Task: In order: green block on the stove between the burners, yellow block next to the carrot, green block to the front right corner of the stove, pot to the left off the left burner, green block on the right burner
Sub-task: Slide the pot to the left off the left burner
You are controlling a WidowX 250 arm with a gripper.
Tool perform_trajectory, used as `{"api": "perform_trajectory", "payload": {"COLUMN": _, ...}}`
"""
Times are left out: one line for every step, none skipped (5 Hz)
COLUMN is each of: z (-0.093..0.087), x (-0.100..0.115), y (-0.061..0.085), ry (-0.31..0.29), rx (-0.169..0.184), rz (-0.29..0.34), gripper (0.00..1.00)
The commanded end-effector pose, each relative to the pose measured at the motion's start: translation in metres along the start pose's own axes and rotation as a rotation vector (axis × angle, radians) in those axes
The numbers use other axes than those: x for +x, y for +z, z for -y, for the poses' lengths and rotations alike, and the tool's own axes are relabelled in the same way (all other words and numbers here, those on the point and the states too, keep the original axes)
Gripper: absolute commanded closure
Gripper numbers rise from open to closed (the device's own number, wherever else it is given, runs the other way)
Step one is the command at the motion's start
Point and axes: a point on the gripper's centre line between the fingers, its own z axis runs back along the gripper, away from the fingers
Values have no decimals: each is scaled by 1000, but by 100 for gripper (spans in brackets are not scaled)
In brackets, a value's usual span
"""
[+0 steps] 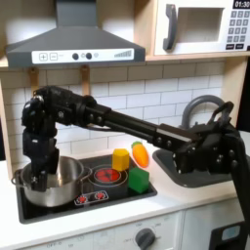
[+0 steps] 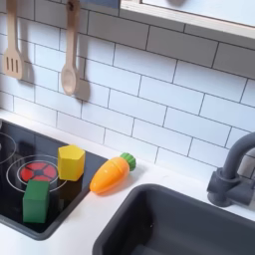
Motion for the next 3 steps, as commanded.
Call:
{"api": "perform_trajectory", "payload": {"z": 14, "x": -7, "y": 16, "ry": -16, "rx": -48, "rz": 3, "gripper": 0}}
{"api": "perform_trajectory", "payload": {"z": 26, "x": -17, "y": 17, "ry": -69, "rx": -76, "rz": -17, "gripper": 0}}
{"api": "perform_trajectory", "payload": {"z": 51, "x": -42, "y": 20, "ry": -202, "rx": -182, "rz": -45, "gripper": 0}}
